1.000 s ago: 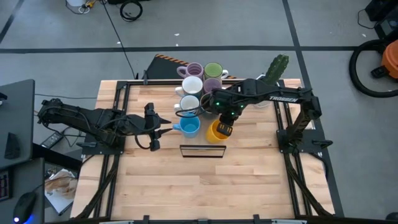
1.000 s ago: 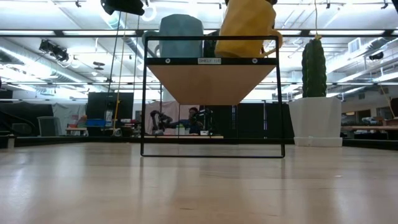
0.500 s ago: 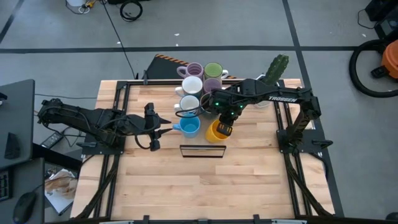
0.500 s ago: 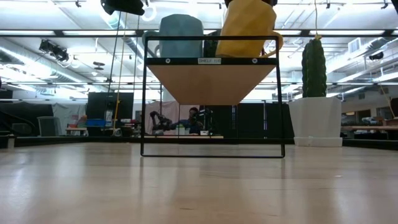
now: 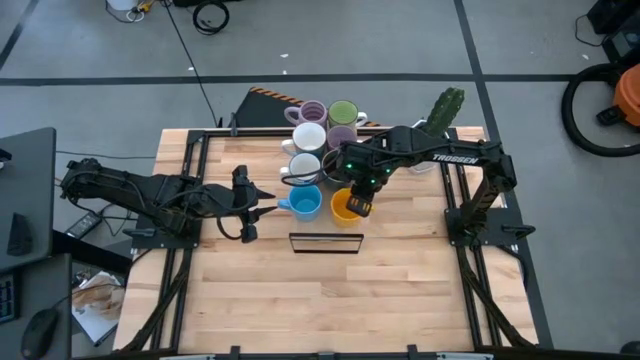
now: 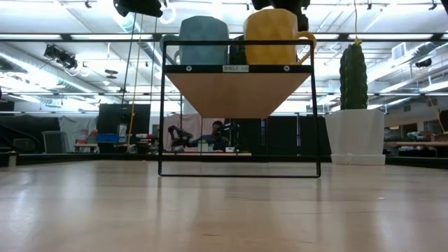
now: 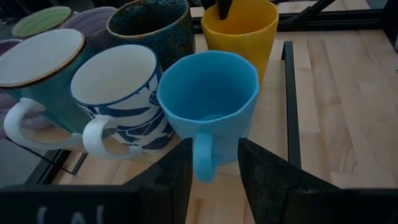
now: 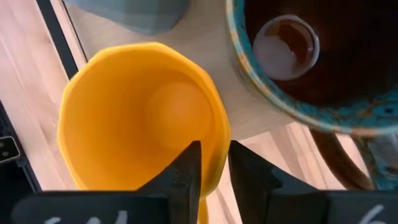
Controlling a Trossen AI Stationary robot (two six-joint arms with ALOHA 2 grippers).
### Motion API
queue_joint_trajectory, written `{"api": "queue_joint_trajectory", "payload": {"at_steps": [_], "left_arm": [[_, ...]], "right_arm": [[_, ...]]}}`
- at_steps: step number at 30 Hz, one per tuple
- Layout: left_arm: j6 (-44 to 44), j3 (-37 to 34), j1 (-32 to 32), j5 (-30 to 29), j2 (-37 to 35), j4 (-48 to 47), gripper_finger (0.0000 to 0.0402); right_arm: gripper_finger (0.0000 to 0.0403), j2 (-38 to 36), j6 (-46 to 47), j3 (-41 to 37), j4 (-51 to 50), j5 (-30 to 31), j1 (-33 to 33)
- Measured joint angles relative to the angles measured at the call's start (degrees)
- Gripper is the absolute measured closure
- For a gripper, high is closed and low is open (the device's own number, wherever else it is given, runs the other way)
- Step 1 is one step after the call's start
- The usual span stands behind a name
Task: Place coffee mugs
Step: Put the yellow mug on the shelf, then return to Home Position
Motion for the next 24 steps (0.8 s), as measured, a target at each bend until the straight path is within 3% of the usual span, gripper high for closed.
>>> {"api": "queue_joint_trajectory", "payload": {"at_steps": [15,19,24], "left_arm": [[0.0,0.0,0.0,0.0,0.0,0.0,0.0267],[3.2,0.0,-0.2,0.0,-0.1,-1.1,0.0267],[5.9,0.0,-0.4,0.0,-0.7,-1.7,0.0267]], "right_arm": [[0.03,-2.9,-2.1,0.0,1.9,1.2,0.2],[0.0299,-6.0,-3.5,0.0,2.1,5.1,1.6],[0.0299,-11.2,-3.7,-1.6,4.0,15.1,7.4]]}}
